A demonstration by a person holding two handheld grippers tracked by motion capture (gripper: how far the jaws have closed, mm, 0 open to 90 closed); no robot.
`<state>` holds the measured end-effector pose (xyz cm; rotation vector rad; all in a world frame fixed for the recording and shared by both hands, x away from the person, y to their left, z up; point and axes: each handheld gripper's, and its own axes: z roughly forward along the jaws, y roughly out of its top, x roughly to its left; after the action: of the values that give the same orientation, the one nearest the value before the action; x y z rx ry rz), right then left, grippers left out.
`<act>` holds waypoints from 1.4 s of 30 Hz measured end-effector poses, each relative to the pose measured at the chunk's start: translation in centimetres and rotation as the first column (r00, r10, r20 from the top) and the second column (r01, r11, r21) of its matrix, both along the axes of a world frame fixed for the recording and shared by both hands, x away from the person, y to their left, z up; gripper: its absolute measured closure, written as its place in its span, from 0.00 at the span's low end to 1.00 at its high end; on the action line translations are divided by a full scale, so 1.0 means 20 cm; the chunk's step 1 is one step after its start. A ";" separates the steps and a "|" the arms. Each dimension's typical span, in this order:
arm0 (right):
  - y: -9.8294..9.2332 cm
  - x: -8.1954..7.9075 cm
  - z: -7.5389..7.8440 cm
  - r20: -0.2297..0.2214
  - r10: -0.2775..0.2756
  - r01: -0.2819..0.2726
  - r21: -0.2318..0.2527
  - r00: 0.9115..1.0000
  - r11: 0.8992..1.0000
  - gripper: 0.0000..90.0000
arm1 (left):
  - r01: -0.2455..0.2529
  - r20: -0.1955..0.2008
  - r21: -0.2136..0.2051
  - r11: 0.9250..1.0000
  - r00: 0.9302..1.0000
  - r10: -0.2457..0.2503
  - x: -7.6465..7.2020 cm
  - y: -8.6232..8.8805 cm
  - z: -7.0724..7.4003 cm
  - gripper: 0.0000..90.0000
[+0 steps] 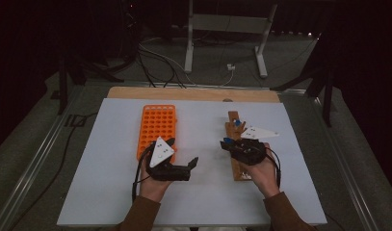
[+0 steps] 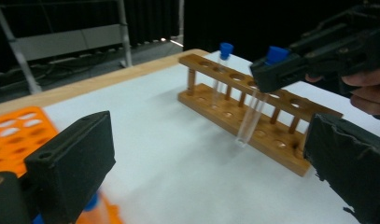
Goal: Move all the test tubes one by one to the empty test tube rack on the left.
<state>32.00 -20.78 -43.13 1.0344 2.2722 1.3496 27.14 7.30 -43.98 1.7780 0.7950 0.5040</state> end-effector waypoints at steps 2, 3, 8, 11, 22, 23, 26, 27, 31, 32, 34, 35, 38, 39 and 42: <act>0.01 0.00 0.00 -0.002 0.004 -0.004 0.001 1.000 1.000 0.85 | 0.007 0.003 0.010 1.000 1.000 -0.007 0.00 -0.03 -0.01 0.05; 0.01 -0.01 0.00 -0.005 0.006 -0.006 0.002 1.000 1.000 0.85 | 0.010 0.004 0.018 1.000 1.000 -0.010 0.00 -0.05 -0.02 0.06; 0.05 -0.03 0.02 -0.007 0.032 -0.032 -0.001 0.999 0.999 0.85 | 0.007 0.021 0.035 0.999 1.000 -0.007 0.00 -0.11 -0.04 0.17; 0.08 -0.04 0.03 -0.007 0.049 -0.049 -0.001 0.999 0.999 0.85 | 0.019 0.013 0.042 0.999 1.000 -0.019 0.00 -0.14 -0.06 0.19; 0.12 -0.06 0.03 -0.021 0.084 -0.083 0.025 0.996 0.996 0.85 | 0.026 -0.049 0.045 0.999 0.999 -0.024 0.04 -0.25 -0.14 0.36; 0.12 -0.06 0.03 -0.023 0.087 -0.086 0.029 0.996 0.996 0.85 | 0.022 -0.048 0.044 0.999 0.999 -0.020 0.04 -0.26 -0.14 0.39; 0.13 -0.06 0.03 -0.028 0.098 -0.097 0.041 0.995 0.994 0.85 | 0.030 -0.052 0.037 0.999 0.998 -0.028 0.05 -0.27 -0.15 0.49; 0.13 -0.06 0.03 -0.028 0.099 -0.098 0.041 0.995 0.994 0.85 | 0.035 -0.049 0.035 0.999 0.998 -0.033 0.05 -0.28 -0.15 0.53; 0.14 -0.07 0.03 -0.029 0.109 -0.107 0.043 0.994 0.993 0.85 | 0.060 -0.047 0.030 0.998 0.997 -0.058 0.05 -0.29 -0.15 0.68; 0.14 -0.07 0.03 -0.028 0.111 -0.110 0.043 0.993 0.993 0.85 | 0.064 -0.048 0.030 0.997 0.997 -0.063 0.04 -0.29 -0.15 0.71; 0.14 -0.07 0.03 -0.031 0.114 -0.112 0.044 0.993 0.993 0.85 | 0.069 -0.047 0.026 0.997 0.997 -0.067 0.04 -0.29 -0.15 0.76; 0.14 -0.07 0.03 -0.034 0.116 -0.115 0.047 0.993 0.992 0.85 | 0.071 -0.046 0.023 0.997 0.996 -0.070 0.04 -0.29 -0.15 0.78; 0.14 -0.06 0.02 -0.041 0.118 -0.116 0.051 0.992 0.992 0.85 | 0.076 -0.046 0.024 0.997 0.996 -0.075 0.05 -0.29 -0.16 0.83; 0.14 -0.06 0.02 -0.042 0.118 -0.115 0.051 0.992 0.992 0.85 | 0.079 -0.045 0.024 0.997 0.996 -0.078 0.05 -0.29 -0.16 0.84; 0.14 -0.06 0.02 -0.042 0.118 -0.116 0.052 0.992 0.992 0.85 | 0.086 -0.041 0.026 0.996 0.996 -0.085 0.05 -0.30 -0.16 0.86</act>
<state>30.76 -17.94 -42.74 0.9694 2.3767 1.4488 28.04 1.36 -47.13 1.8443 0.7392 0.4258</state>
